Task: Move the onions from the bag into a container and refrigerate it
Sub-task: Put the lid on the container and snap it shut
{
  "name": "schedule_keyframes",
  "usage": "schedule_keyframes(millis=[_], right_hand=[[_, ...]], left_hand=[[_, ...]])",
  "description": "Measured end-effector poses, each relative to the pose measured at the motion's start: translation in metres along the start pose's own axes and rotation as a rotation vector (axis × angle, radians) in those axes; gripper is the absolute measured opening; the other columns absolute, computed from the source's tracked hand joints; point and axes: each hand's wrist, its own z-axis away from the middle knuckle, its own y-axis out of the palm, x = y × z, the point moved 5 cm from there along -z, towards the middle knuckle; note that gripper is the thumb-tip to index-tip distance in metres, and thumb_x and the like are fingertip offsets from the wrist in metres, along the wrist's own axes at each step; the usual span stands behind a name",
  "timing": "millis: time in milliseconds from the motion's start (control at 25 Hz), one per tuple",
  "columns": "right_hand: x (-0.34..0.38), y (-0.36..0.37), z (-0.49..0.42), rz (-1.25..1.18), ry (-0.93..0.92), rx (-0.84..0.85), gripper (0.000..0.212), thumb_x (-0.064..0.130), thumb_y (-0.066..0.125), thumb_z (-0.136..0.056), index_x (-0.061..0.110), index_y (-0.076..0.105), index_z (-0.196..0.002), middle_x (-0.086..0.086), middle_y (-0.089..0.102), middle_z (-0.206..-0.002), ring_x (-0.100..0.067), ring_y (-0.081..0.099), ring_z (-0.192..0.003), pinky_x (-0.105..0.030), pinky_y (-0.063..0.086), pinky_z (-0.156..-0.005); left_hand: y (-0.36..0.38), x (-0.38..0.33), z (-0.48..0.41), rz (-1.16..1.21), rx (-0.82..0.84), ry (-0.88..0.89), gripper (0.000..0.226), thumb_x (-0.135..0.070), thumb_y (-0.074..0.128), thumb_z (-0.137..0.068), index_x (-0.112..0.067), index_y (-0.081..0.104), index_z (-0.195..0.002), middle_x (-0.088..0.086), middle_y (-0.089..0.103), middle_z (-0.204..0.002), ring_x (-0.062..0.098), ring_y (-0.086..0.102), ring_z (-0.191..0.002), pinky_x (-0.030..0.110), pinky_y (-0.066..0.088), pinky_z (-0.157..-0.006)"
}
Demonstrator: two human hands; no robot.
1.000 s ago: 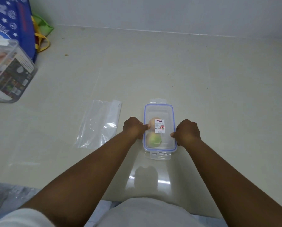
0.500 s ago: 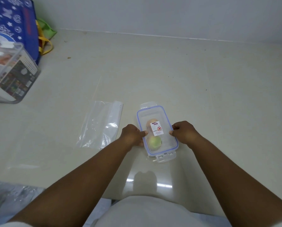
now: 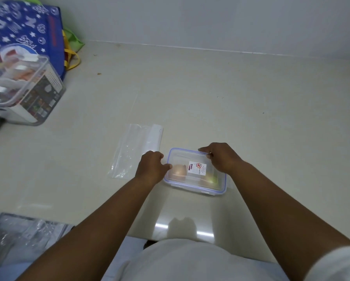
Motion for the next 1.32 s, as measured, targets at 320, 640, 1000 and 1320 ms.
schedule_keyframes(millis=[320,640,1000,1320], right_hand=[[-0.04,-0.003,0.086,-0.03,0.432,-0.294,0.031,0.037,0.073,-0.077,0.009,0.063,-0.068,-0.008,0.065,-0.075,-0.032,0.067,-0.08,-0.031,0.048,-0.06],[-0.049,0.007,0.073,-0.274,0.552,-0.087,0.029,0.029,0.072,-0.077,0.004,0.064,-0.065,-0.017,0.067,-0.066,-0.025,0.061,-0.063,-0.031,0.052,-0.069],[-0.056,0.02,0.065,-0.465,0.605,-0.112,0.034,0.027,0.076,-0.078,-0.007,0.069,-0.08,-0.019,0.074,-0.071,-0.031,0.074,-0.064,-0.042,0.06,-0.077],[-0.057,0.027,0.08,-0.616,0.575,-0.215,0.033,0.028,0.074,-0.08,0.001,0.057,-0.072,-0.013,0.066,-0.076,-0.036,0.07,-0.061,-0.05,0.062,-0.065]], left_hand=[[0.004,-0.002,-0.008,-0.009,0.081,-0.056,0.046,-0.027,0.08,-0.072,-0.017,0.04,-0.052,0.001,0.04,-0.06,0.019,0.036,-0.059,0.027,0.031,-0.057],[0.004,0.003,-0.021,0.193,0.171,-0.181,0.026,-0.018,0.085,-0.07,-0.003,0.066,-0.078,0.026,0.073,-0.099,0.038,0.071,-0.093,0.046,0.056,-0.091],[0.013,0.011,-0.022,0.438,0.281,-0.306,0.033,-0.004,0.079,-0.076,0.012,0.065,-0.101,0.026,0.072,-0.101,0.031,0.072,-0.075,0.032,0.06,-0.065],[0.018,0.017,-0.017,0.463,0.238,-0.263,0.024,-0.014,0.08,-0.076,0.0,0.065,-0.088,0.02,0.071,-0.099,0.033,0.071,-0.087,0.043,0.059,-0.085]])
